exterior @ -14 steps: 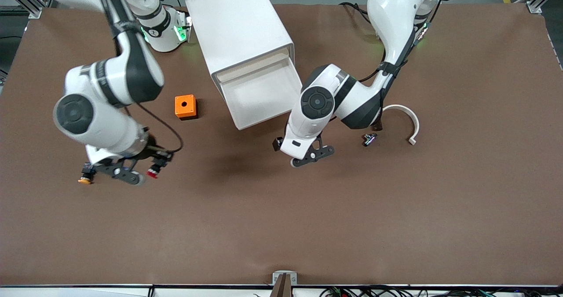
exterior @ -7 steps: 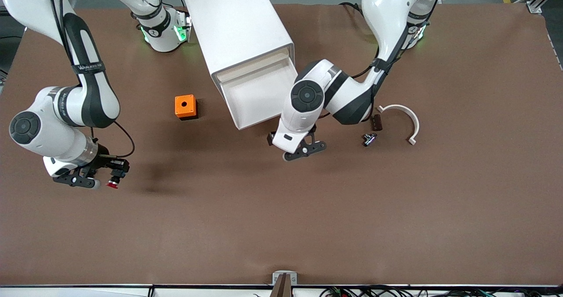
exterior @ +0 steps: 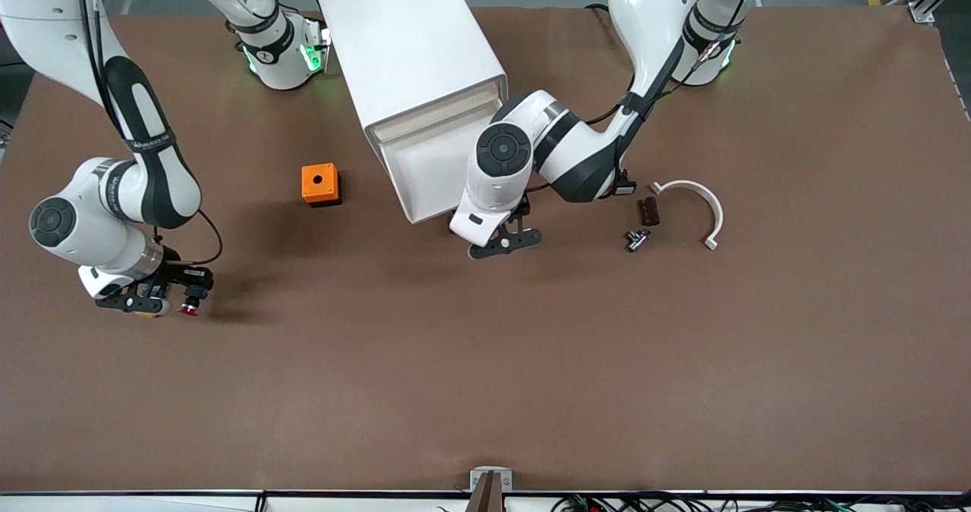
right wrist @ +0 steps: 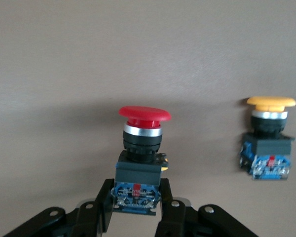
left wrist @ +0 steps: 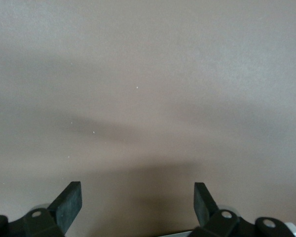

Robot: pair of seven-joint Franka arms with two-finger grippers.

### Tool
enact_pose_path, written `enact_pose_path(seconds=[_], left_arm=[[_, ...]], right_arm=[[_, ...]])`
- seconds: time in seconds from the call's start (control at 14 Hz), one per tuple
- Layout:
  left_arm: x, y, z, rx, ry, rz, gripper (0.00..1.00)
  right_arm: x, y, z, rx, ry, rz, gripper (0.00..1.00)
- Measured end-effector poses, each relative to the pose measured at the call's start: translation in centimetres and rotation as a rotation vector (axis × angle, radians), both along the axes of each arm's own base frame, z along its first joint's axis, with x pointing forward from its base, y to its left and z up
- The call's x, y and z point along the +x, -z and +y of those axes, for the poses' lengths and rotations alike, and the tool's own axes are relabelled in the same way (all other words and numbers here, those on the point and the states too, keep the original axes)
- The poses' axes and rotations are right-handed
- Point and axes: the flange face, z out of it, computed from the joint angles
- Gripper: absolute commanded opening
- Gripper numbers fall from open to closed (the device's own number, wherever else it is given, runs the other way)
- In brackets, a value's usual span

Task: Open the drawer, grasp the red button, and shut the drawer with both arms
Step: 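Carry the red button with the right gripper toward the yellow button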

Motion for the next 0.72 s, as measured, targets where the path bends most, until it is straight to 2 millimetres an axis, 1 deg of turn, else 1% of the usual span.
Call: enact_pose_path(seconds=[0.14,0.29,0.72], left_arm=[[-0.5,0.2,-0.4,0.002,0.009,0.003,1.0],[-1.3,0.3,-1.1,0.003,0.024,0.005,1.0],[-4.7,0.2,-4.1,-0.022,0.085,0.031,1.0]], right_arm=[[0.0,1.4,-0.6,-0.005,-0.014,-0.008,0.0],[0.1,2.4,-0.5,-0.005,-0.018,-0.002,0.0],[0.1,2.7,-0.9,-0.004,-0.012,0.003,0.0]])
